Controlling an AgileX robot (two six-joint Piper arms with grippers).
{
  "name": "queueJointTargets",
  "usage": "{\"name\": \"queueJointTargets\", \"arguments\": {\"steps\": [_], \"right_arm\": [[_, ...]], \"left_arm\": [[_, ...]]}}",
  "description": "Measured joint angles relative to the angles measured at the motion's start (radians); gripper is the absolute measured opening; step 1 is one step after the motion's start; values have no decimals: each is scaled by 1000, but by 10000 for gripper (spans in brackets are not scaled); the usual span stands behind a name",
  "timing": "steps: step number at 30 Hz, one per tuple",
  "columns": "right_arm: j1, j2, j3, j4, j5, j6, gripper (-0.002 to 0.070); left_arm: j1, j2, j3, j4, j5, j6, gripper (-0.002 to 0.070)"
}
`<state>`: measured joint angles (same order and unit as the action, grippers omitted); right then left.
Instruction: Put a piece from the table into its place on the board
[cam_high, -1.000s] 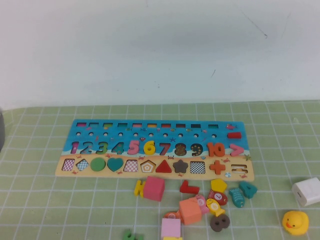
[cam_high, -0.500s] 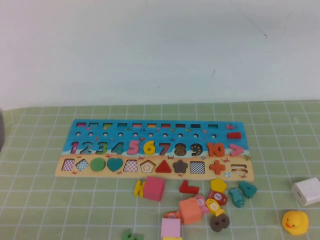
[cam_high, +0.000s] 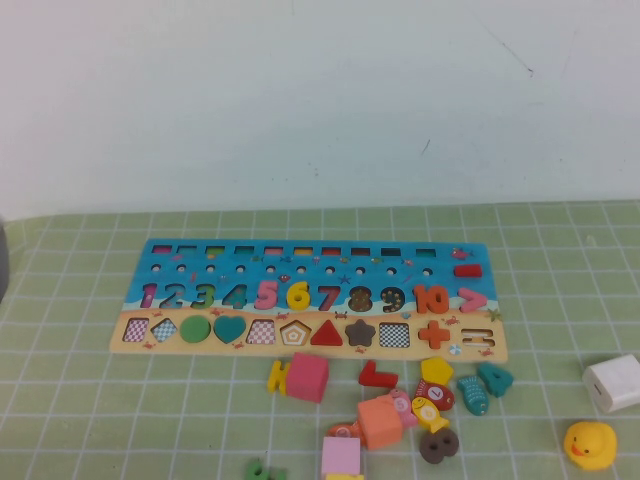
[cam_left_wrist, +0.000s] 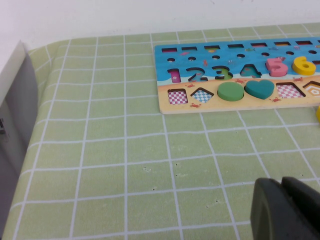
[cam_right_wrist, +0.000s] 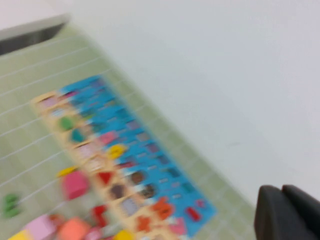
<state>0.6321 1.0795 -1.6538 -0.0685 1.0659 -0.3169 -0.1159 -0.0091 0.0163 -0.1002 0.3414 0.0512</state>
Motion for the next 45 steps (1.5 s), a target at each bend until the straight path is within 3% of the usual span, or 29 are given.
{"name": "queueJointTargets", "arguments": {"steps": [12,21,39,45], "right_arm": [[-389,-599,789,41,-577,17,-1],[-554,-946,1144,48,-696,131,-1],[-582,-1063,1543,48,-712,186,-1],[-582,-1080,1654,69,-798,188,-1]], "left_arm": [[0,0,0,0,0,0,-1],[0,0,0,0,0,0,-1],[0,0,0,0,0,0,-1],[0,0,0,0,0,0,-1]]}}
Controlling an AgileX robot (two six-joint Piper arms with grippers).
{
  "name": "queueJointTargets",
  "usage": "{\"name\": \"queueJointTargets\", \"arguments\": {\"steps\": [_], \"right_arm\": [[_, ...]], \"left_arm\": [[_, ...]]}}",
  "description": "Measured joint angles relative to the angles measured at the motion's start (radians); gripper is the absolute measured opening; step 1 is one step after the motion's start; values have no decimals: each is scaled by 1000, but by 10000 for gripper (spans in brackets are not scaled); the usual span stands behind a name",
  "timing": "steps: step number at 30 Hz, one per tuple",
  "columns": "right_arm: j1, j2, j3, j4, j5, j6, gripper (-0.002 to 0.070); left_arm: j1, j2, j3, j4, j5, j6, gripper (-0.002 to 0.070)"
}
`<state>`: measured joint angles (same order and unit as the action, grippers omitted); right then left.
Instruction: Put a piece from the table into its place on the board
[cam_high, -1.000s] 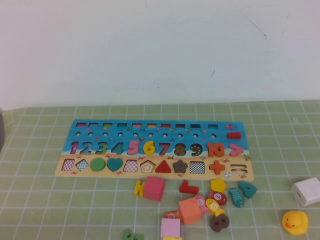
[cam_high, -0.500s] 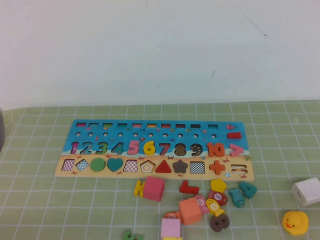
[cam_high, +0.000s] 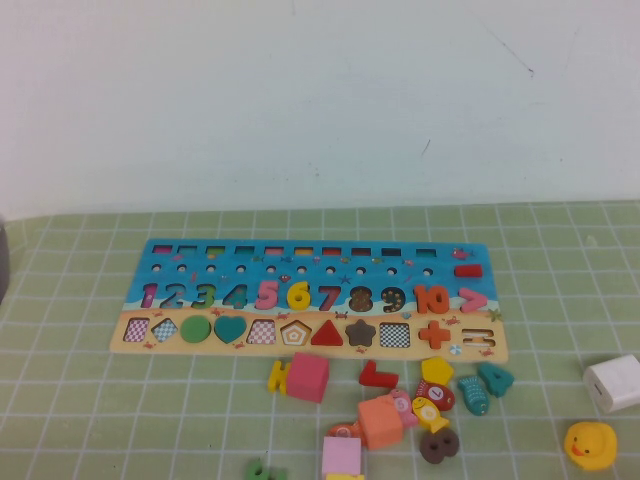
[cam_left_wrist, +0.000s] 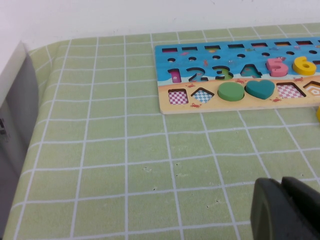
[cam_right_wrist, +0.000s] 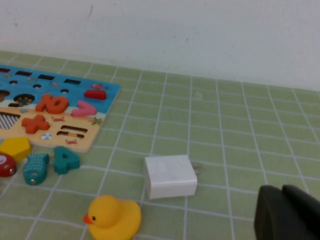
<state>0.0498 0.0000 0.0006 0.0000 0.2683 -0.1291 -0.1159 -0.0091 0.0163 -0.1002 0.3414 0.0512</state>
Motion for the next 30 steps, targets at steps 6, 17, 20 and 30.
{"name": "queueJointTargets", "arguments": {"steps": [6,17,20,30], "right_arm": [[0,-9,25,10,16,24,-1],[-60,-9,25,-72,85,140,-1],[-88,-9,25,-76,87,145,-1],[-82,-9,23,-78,87,145,-1]], "left_arm": [[0,0,0,0,0,0,-1],[0,0,0,0,0,0,-1],[0,0,0,0,0,0,-1],[0,0,0,0,0,0,-1]]}}
